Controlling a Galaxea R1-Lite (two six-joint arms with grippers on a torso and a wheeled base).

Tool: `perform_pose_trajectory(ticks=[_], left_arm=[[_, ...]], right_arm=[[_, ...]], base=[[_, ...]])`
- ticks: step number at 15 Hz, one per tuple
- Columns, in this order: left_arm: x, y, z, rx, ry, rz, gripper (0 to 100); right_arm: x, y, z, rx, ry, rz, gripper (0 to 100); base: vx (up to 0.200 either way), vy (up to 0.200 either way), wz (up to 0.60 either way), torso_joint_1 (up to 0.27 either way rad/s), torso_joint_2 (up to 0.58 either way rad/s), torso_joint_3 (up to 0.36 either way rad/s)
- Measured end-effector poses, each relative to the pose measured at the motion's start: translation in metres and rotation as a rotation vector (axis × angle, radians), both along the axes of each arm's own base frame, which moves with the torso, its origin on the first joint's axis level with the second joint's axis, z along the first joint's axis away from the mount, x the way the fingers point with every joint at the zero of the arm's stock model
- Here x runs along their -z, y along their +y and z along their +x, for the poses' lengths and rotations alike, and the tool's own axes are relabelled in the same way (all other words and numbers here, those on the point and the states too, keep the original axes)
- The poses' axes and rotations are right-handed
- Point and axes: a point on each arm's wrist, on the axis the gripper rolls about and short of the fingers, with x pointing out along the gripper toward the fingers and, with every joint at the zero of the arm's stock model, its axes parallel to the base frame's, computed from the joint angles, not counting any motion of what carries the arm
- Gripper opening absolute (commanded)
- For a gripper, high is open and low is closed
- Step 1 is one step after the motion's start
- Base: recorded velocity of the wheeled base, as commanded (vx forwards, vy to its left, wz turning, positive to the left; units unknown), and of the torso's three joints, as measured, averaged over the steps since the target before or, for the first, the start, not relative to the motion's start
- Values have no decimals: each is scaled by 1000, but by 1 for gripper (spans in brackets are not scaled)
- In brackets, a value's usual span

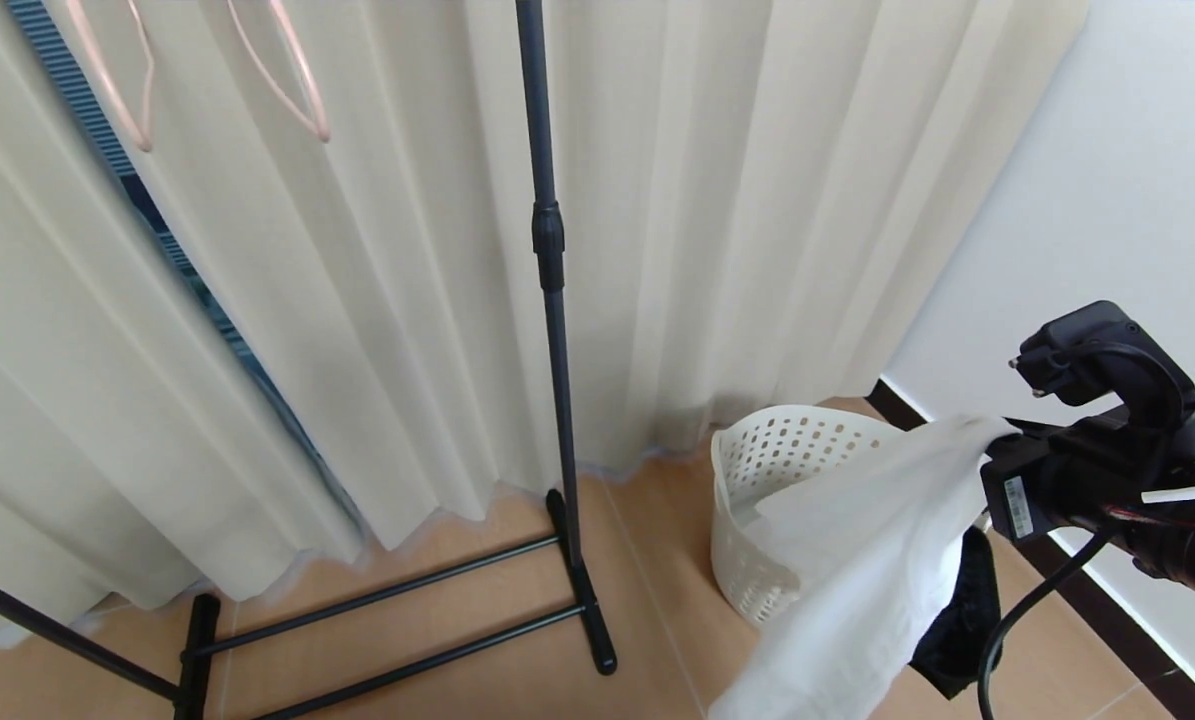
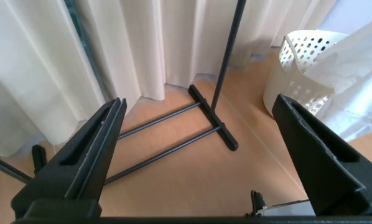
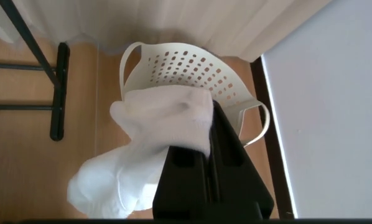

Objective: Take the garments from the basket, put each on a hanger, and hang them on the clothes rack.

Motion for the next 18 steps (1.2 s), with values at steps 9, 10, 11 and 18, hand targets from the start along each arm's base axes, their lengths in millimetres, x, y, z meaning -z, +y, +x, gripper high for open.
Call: perform_pose_trajectory(ticks=[9, 10, 11, 18], left_arm=[[0, 0, 0, -1, 0, 0, 100], [0, 0, 0, -1, 0, 0, 100], [0, 0, 0, 0, 0, 0, 100], [0, 0, 0, -6, -1, -4, 100]], right_arm=[[1, 0, -1, -10, 5, 2, 0], [1, 0, -1, -11, 5, 2, 0], [1, 0, -1, -11, 5, 2, 0], [2, 0, -1, -10, 7, 0, 0]], base=[[0, 0, 0, 106, -443, -136], [0, 0, 0, 163, -486, -129], [0, 0, 0, 168, -481, -134], [0, 0, 0, 181, -502, -185]])
